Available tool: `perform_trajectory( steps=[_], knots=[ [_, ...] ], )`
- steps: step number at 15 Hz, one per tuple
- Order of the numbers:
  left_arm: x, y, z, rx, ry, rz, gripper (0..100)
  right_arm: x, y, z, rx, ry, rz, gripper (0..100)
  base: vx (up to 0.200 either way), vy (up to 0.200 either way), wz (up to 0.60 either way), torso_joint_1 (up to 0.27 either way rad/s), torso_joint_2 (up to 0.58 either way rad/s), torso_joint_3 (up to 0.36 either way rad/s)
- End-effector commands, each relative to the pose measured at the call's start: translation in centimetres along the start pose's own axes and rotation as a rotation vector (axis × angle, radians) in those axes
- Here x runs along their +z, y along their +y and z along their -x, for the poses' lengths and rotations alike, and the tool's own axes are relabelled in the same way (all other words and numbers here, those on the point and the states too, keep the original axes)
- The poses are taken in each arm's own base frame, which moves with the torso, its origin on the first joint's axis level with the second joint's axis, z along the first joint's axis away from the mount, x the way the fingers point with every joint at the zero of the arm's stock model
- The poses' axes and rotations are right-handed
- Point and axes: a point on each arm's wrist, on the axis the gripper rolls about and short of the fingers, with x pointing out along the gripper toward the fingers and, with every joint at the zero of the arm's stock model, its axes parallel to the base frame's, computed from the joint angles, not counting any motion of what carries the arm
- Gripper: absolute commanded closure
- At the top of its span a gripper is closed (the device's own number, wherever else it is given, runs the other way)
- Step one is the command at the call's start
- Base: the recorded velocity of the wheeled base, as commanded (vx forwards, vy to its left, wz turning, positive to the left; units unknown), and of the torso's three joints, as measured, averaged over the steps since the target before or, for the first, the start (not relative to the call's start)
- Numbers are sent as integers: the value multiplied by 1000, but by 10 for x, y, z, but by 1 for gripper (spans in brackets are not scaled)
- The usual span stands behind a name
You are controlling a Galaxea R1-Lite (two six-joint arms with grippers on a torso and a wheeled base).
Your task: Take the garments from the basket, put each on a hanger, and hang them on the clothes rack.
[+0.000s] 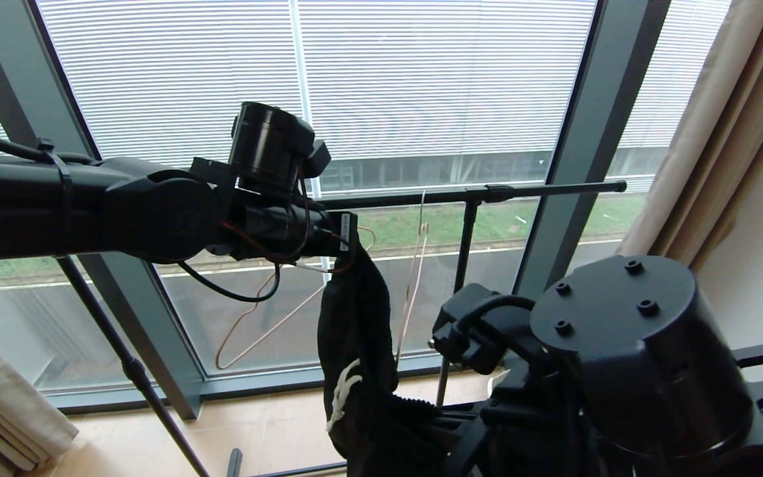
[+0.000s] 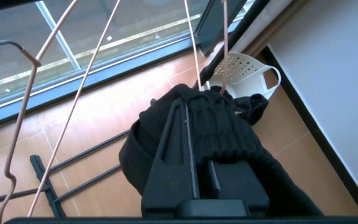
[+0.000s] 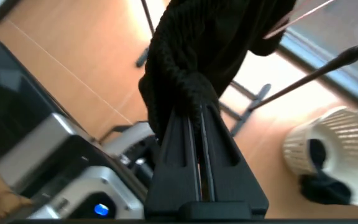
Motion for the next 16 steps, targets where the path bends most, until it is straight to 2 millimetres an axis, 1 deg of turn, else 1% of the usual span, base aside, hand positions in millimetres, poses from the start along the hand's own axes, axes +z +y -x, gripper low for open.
perform_trajectory(
  steps=[1, 3, 6, 7, 11, 13, 14, 15, 16],
  knots=[
    [2, -2, 1, -5, -10, -1, 100, 11, 16, -24, 13, 12, -95, 100, 0, 0, 0, 0, 0, 0],
    [4, -5, 2, -12, -16, -3, 100, 22, 23, -35, 19, 3, -191, 100, 0, 0, 0, 0, 0, 0],
    [3, -7, 2, -15, -14, -5, 100, 32, 28, -37, 31, -22, -266, 100, 0, 0, 0, 0, 0, 0],
    [4, -7, 2, -16, -15, -5, 100, 36, 28, -34, 45, -35, -299, 100, 0, 0, 0, 0, 0, 0],
    [2, -8, 2, -19, -12, -8, 100, 38, 27, -26, 109, -22, -311, 100, 0, 0, 0, 0, 0, 0],
    [3, -8, 4, -18, -12, -6, 100, 33, 26, -28, 86, 3, -294, 100, 0, 0, 0, 0, 0, 0],
    [2, -6, 6, -11, -1, -5, 100, 29, 18, -28, 44, 54, -248, 100, 0, 0, 0, 0, 0, 0],
    [4, 1, 17, 7, 13, 3, 100, 26, 0, -26, -19, 114, -164, 100, 0, 0, 0, 0, 0, 0],
    [5, 4, 23, 17, 20, 8, 100, 26, -10, -22, -57, 134, -129, 100, 0, 0, 0, 0, 0, 0]
  ],
)
